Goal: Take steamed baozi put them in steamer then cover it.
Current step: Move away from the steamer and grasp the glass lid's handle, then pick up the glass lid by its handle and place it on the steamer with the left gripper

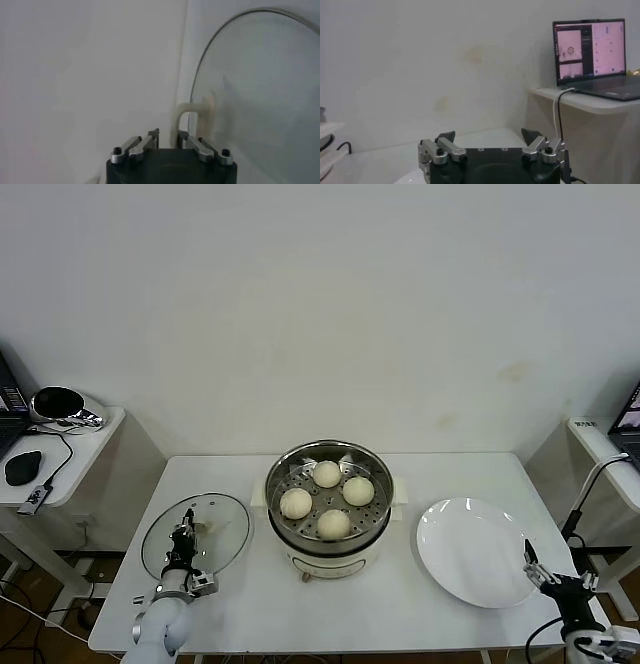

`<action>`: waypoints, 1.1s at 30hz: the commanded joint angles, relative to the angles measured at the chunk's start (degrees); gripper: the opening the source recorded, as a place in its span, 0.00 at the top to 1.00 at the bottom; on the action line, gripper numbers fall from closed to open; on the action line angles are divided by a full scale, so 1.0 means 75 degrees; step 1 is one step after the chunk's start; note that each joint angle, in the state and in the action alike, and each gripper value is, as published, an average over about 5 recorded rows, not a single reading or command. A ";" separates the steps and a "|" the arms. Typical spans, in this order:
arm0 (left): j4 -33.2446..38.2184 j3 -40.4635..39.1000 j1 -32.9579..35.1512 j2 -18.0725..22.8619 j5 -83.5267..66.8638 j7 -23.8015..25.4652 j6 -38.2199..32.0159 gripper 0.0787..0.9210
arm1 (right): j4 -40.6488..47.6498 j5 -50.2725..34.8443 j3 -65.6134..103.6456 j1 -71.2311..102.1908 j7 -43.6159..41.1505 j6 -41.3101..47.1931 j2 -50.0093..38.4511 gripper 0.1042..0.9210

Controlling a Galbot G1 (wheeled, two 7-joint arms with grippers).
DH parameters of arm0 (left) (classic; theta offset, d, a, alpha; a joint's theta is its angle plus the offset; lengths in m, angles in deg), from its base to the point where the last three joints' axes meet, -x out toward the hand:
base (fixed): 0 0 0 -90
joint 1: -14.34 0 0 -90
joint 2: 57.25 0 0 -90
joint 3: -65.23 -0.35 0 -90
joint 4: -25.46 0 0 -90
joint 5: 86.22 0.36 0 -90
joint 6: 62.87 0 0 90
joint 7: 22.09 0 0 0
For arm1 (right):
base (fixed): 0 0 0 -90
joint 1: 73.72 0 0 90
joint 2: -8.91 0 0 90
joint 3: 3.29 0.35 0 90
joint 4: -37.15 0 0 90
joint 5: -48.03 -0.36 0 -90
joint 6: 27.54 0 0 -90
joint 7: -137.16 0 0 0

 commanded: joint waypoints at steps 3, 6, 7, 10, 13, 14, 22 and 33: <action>0.1347 0.0133 0.0445 0.0010 0.0043 0.0334 0.0772 0.94 | -0.0026 -0.0030 0.0012 -0.0076 -0.0011 0.0009 0.0031 0.12; 0.2155 0.0224 0.0692 0.0025 -0.0023 0.0611 0.1448 0.94 | -0.0037 -0.0079 0.0018 -0.0128 -0.0016 0.0036 0.0064 0.12; 0.2491 0.0236 0.0793 0.0005 -0.0095 0.0753 0.1665 0.94 | -0.0043 -0.0095 0.0019 -0.0141 -0.0017 0.0047 0.0073 0.12; 0.3417 0.0165 0.1064 -0.0135 -0.0101 0.0899 0.2398 0.94 | -0.0087 -0.0141 0.0020 -0.0183 -0.0018 0.0095 0.0097 0.12; 0.4014 0.0027 0.1231 -0.0279 0.0431 0.0886 0.3299 0.94 | -0.0154 -0.0203 0.0037 -0.0222 -0.0017 0.0155 0.0114 0.12; 0.4167 -0.0019 0.1258 -0.0314 0.0629 0.0949 0.3610 0.94 | -0.0174 -0.0225 0.0050 -0.0232 -0.0016 0.0169 0.0119 0.12; 0.5237 -0.0645 0.0945 -0.0333 0.1792 0.2300 0.5227 0.94 | -0.0174 -0.0245 0.0137 -0.0240 -0.0030 0.0170 0.0178 0.12; 0.5430 -0.1963 -0.0035 0.0389 0.2848 0.3446 0.5263 0.94 | -0.0176 0.0050 0.0008 -0.0259 -0.0047 0.0154 0.0459 0.12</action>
